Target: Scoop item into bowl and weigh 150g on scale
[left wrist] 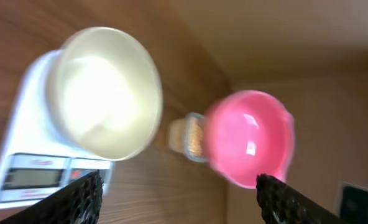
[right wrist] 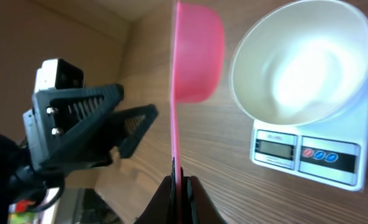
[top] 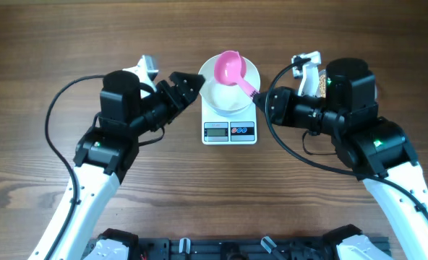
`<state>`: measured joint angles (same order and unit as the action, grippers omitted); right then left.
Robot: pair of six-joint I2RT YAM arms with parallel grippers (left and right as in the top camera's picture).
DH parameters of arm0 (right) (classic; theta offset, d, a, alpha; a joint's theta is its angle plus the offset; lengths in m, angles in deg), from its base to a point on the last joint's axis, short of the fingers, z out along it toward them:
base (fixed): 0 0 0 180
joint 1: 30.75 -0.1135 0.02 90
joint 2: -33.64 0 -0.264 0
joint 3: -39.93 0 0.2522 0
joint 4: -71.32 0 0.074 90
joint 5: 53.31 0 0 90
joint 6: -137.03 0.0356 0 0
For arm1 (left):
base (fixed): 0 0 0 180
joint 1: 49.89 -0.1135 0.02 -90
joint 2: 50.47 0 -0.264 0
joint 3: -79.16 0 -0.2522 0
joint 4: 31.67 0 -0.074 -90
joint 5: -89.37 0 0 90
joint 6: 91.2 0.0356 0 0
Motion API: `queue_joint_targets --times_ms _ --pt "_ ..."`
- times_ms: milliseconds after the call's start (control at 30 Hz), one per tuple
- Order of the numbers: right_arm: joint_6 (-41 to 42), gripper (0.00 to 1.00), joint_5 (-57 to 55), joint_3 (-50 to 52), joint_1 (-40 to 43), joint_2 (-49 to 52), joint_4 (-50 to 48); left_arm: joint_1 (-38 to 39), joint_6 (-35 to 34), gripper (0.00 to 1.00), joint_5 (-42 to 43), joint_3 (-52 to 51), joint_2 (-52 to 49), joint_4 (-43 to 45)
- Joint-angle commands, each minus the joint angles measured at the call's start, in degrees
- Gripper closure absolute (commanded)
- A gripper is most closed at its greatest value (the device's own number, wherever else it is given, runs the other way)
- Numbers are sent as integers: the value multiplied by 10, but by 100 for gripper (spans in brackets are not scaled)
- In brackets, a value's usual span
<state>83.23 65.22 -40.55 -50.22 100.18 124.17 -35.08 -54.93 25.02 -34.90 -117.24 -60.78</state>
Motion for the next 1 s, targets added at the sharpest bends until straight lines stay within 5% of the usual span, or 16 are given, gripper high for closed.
queue_joint_targets --times_ms 0,333,600,867,900,967 --pt "-33 96 -151 -7 1 -1 66 -20 54 15 -67 3 0 -60" --pt "-41 96 -226 -7 0 -1 187 -23 56 0 -78 3 0 -141" --pt "-92 96 -248 -7 0 -1 179 -24 174 5 -165 3 0 -205" --pt "-91 96 -321 -7 1 -1 118 -23 175 0 -251 3 0 -229" --pt "-91 96 -329 -7 1 -1 102 -23 175 13 -247 3 0 -232" --pt "-91 96 -353 -7 5 -1 79 -23 175 55 -236 3 0 -242"
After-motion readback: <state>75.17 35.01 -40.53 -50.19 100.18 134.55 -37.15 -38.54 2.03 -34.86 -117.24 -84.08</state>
